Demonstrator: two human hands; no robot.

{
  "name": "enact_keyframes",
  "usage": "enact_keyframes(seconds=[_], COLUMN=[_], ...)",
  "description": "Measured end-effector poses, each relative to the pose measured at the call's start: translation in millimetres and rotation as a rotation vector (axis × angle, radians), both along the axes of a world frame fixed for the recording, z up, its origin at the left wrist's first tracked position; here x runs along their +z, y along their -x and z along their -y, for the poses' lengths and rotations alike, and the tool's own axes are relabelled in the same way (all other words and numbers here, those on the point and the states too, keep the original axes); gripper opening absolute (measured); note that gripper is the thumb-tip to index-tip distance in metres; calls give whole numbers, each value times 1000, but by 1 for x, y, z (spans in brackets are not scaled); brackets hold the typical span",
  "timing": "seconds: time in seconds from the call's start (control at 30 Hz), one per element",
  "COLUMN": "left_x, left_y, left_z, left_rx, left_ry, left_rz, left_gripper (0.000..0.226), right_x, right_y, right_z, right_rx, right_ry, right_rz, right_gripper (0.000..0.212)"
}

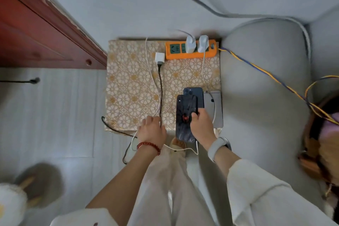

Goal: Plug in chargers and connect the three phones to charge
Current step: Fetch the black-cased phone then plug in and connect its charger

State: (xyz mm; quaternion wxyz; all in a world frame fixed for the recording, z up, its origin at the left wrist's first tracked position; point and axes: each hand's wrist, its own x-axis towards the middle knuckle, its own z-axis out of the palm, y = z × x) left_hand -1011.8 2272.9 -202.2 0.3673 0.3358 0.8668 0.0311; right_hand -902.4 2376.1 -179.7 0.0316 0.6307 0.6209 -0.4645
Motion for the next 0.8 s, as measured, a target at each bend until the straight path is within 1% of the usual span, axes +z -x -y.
enact_keyframes(seconds=[0.1,0.2,0.3,0.43,0.6,0.67,0.8], left_x=[-28,-46,-57,-60,-61,-61,-60], left_y=[8,22,37,53,74,77,80], left_z=[-16,-37,-60,-77,-74,-74,-75], left_rx=[4,33,-24,-45,-46,-45,47], left_ry=[-40,-170,-263,-233,-208,-214,-182], left_rz=[-97,-187,-248,-277,-263,-269,-208], left_gripper=[34,36,33,26,31,26,20], right_x=[-28,-48,-58,-58,-56,-55,-52], right_y=[13,21,24,31,42,48,54], right_z=[-11,-20,-25,-27,-28,-28,-28], right_rx=[22,1,-14,-10,87,167,285], right_ry=[44,71,63,43,57,38,-71], right_rz=[11,6,-15,-45,-41,9,192], right_gripper=[23,28,28,24,16,17,25])
